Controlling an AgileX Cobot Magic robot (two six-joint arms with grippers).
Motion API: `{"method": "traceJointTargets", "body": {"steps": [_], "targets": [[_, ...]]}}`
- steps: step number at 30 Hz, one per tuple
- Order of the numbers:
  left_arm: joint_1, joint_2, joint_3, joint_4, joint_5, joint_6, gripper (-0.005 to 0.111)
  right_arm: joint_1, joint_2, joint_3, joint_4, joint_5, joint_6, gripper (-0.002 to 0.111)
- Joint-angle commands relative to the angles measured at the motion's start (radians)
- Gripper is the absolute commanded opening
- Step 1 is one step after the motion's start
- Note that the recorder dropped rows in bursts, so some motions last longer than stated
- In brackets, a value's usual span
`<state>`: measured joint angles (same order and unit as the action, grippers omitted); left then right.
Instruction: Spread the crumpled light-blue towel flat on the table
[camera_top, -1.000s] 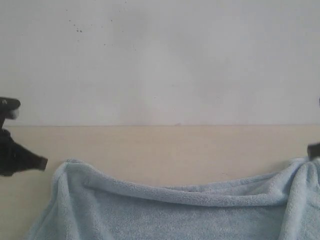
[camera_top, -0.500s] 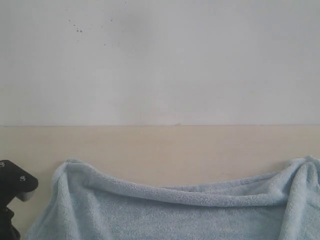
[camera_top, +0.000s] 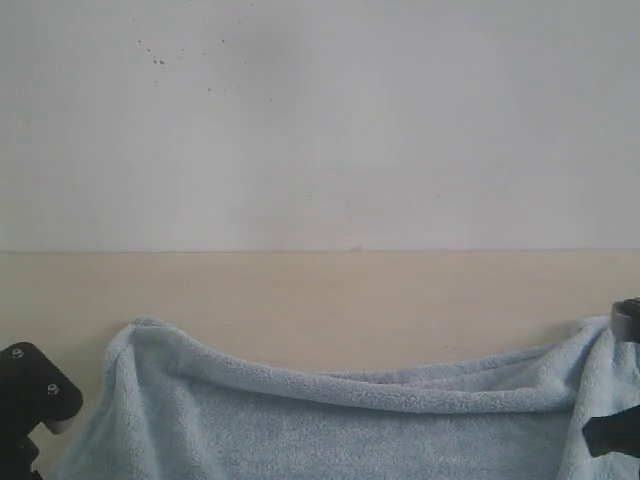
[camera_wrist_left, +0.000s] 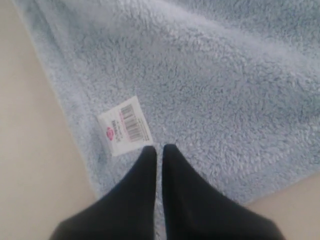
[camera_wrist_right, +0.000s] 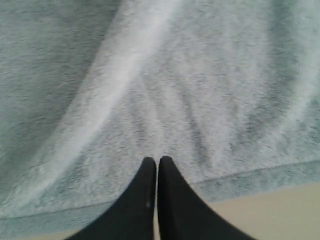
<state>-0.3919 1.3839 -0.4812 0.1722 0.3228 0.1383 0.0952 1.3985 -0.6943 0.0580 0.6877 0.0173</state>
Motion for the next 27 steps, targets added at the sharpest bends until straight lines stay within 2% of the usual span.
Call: {"method": "traceJointTargets", "body": {"steps": [1, 7, 14, 17, 23, 27], "targets": [[-0.003, 0.008, 0.016, -0.011, -0.028, 0.032, 0.004, 0.071, -0.003, 0.003, 0.122, -0.008, -0.157, 0.001], [-0.002, 0.054, 0.069, 0.003, -0.031, 0.038, 0.004, 0.144, -0.003, 0.003, 0.122, -0.008, -0.178, 0.001], [-0.002, 0.052, 0.069, -0.001, 0.109, 0.035, 0.004, 0.146, -0.003, 0.003, 0.120, -0.022, -0.180, 0.001], [-0.002, 0.052, 0.069, 0.007, 0.129, 0.035, 0.004, 0.146, -0.003, 0.003, 0.129, -0.036, -0.180, 0.001], [0.000, 0.009, 0.033, 0.034, 0.028, 0.030, 0.004, 0.146, -0.003, 0.003, 0.148, -0.033, -0.180, 0.001], [0.032, 0.034, 0.049, 0.096, -0.074, 0.028, 0.004, 0.146, -0.003, 0.003, 0.170, -0.029, -0.182, 0.001]]}}
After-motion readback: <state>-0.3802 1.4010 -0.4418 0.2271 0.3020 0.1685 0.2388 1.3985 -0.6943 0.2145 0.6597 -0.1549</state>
